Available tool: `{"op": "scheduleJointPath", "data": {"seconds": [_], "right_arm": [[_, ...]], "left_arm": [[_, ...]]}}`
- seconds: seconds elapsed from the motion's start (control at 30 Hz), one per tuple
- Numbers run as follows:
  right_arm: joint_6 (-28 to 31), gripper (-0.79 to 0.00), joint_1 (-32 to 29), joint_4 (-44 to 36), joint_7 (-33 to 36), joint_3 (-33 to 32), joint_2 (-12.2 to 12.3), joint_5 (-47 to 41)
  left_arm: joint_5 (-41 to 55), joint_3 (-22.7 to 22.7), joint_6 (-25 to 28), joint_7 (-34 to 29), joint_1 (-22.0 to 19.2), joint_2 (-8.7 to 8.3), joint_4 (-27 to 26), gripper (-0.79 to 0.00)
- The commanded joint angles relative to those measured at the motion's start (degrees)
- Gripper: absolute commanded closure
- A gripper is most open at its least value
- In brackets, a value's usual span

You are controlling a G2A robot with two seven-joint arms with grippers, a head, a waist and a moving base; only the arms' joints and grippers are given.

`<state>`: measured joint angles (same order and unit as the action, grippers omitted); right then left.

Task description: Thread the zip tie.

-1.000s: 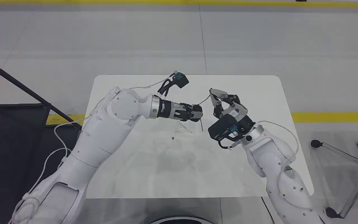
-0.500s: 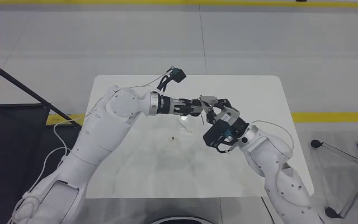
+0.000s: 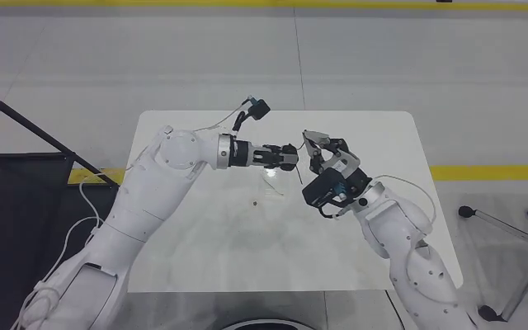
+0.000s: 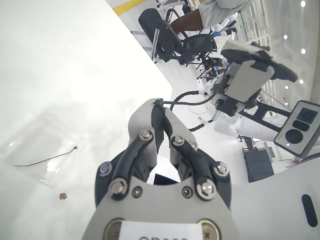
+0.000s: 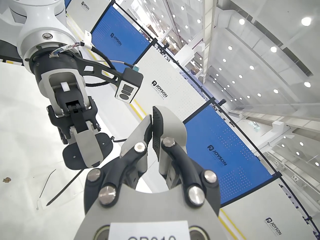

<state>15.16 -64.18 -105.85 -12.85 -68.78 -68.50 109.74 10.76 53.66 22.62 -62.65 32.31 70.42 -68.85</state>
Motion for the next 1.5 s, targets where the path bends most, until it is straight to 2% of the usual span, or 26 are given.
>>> {"op": "scheduleJointPath", "data": {"seconds": [0.0,0.03,0.07,0.1,0.17,0.53,0.77,0.87,1.0,1.13,1.47], "right_arm": [[0.24,0.000,0.12,0.15,0.11,0.26,-0.06,-0.14],[0.66,-0.148,0.27,0.27,0.24,0.36,-0.07,-0.30],[0.87,-0.391,0.45,0.35,0.36,0.39,-0.09,-0.39],[1.04,-0.594,0.57,0.44,0.43,0.45,-0.11,-0.50],[1.30,-0.671,0.74,0.51,0.35,0.51,-0.15,-0.78],[2.02,-0.582,0.93,0.54,-0.52,0.08,-0.17,-1.42],[2.57,-0.573,0.99,0.67,-1.62,-0.12,-0.19,-2.39],[4.41,-0.520,1.00,0.70,-2.62,-0.46,-0.08,-3.37],[8.54,-0.493,1.01,0.25,-2.46,-0.88,0.24,-3.06],[12.06,-0.391,0.98,-0.81,-1.96,-1.00,0.54,-2.51],[15.47,-0.326,0.86,-1.92,0.49,-1.34,0.98,-1.47]], "left_arm": [[0.93,-0.13,0.08,-0.78,-0.37,0.10,0.63,0.000],[1.15,-0.20,0.14,-0.94,-0.53,0.14,0.88,0.000],[1.38,-0.26,0.18,-0.98,-0.66,0.19,1.16,0.000],[1.50,-0.35,0.21,-1.03,-0.77,0.24,1.41,0.000],[1.70,-0.51,0.22,-1.04,-1.01,0.34,1.88,0.000],[2.41,-0.85,0.33,-0.71,-1.99,0.71,4.07,0.000],[3.46,-0.91,0.20,-0.92,-2.49,0.94,5.33,0.000],[3.97,-0.83,0.35,-1.15,-2.70,1.01,5.91,0.000],[4.22,-0.82,0.53,-1.42,-2.86,1.07,6.38,0.000],[4.28,-0.82,0.55,-1.52,-2.94,1.12,6.51,0.000],[4.63,-0.45,0.80,-2.31,-2.76,1.07,6.31,0.000]]}}
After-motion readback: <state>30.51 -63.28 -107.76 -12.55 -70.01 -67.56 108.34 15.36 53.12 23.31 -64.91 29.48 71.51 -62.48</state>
